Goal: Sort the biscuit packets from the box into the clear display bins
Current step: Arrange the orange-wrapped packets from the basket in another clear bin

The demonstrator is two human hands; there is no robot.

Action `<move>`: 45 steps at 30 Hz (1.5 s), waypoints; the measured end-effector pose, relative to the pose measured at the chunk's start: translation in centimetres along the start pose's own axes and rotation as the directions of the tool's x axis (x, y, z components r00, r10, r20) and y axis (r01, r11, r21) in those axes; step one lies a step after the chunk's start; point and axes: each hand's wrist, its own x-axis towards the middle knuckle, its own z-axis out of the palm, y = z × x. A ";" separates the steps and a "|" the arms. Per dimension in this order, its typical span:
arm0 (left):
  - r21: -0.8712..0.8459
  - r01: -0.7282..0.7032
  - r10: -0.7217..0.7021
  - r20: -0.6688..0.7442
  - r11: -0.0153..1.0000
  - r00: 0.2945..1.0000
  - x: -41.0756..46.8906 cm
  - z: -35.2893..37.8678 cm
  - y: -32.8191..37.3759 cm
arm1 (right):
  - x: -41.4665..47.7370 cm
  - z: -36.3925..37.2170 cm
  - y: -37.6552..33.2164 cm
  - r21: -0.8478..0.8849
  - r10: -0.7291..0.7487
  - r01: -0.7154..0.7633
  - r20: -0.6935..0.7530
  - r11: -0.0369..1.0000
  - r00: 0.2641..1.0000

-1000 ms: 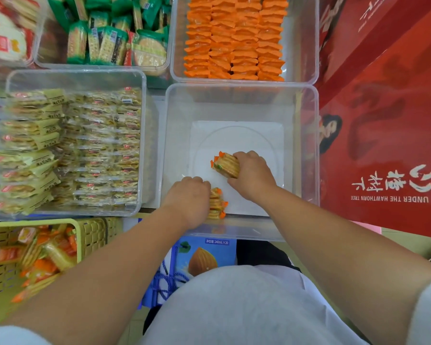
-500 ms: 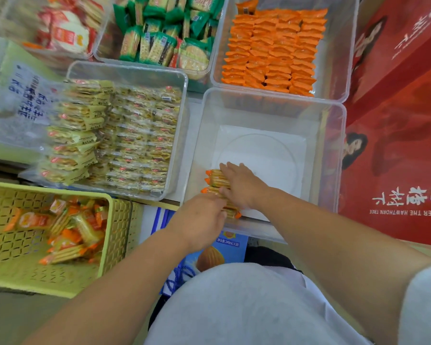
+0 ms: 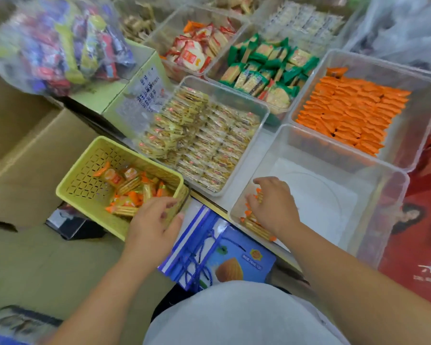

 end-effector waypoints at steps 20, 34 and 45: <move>0.445 -0.202 -0.171 0.665 0.873 0.727 13.3 -3.1 -16.6 | -6.3 8.3 -17.7 0.024 -0.199 0.202 0.317 0.979 0.927; -0.049 0.190 -0.100 0.708 0.981 0.699 14.7 -2.2 -18.1 | -6.9 8.7 -18.5 0.118 -0.093 0.059 0.311 0.991 0.946; -0.276 0.366 -0.104 0.656 0.889 0.748 15.1 -4.8 -16.9 | -6.7 8.7 -20.0 0.152 -0.018 -0.018 0.230 0.988 0.973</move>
